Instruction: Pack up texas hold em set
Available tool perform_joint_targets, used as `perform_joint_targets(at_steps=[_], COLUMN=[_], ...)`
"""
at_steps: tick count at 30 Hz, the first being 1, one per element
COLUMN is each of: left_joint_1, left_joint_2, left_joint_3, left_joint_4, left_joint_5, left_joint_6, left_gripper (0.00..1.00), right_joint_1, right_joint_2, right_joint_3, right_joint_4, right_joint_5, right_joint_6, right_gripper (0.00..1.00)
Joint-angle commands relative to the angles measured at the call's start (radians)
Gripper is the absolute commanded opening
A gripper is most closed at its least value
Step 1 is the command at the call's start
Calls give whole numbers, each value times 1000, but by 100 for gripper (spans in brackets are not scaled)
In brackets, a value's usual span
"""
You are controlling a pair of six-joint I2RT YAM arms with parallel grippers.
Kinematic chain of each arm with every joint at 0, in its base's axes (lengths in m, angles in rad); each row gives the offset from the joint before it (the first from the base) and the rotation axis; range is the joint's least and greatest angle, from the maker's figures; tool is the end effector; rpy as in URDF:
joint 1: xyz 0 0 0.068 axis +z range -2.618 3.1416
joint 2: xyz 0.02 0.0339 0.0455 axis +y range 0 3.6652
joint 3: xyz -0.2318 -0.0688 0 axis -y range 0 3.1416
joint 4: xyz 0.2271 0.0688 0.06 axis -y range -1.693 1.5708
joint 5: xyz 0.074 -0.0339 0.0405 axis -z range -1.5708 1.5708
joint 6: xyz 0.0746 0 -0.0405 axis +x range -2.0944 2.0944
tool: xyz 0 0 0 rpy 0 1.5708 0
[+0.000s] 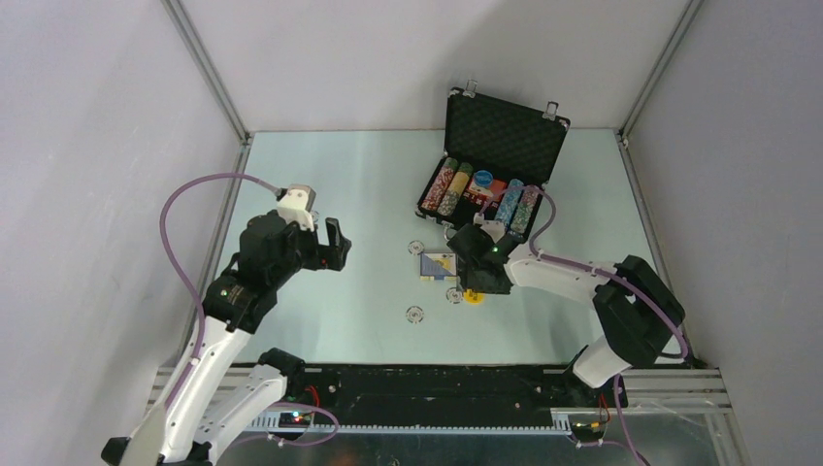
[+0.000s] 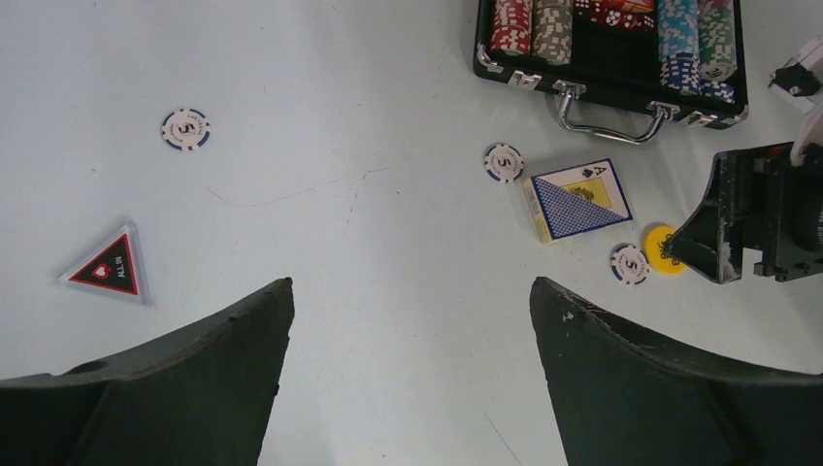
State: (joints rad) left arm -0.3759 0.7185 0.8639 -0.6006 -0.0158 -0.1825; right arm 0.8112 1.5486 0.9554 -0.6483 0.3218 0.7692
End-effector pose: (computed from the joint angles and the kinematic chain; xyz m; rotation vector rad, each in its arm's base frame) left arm 0.1818 -0.0705 0.2930 0.1872 2.0337 -0.3356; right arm 0.2123 0.1893 0.1310 0.0160 2.6853 0.0103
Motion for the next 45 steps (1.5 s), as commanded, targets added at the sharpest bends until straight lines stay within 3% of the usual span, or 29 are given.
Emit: perform_joint_targets(at_steps=[1, 16, 28, 45], left_joint_1=[11, 11, 11, 12], left_joint_2=[-14, -18, -20, -19], left_joint_3=[-5, -6, -5, -5], left_joint_4=[30, 31, 30, 31], left_joint_5=[1, 8, 28, 33], left_joint_6=[17, 17, 17, 17], left_gripper=[96, 96, 96, 96], right_joint_1=[-8, -5, 11, 15], right_joint_2=[29, 123, 185, 145], right_joint_3=[2, 20, 69, 45], right_joint_4=[34, 47, -42, -91], right_joint_5=[-25, -18, 72, 116], right_joint_6=[37, 36, 46, 68], right_gripper=[71, 66, 59, 62])
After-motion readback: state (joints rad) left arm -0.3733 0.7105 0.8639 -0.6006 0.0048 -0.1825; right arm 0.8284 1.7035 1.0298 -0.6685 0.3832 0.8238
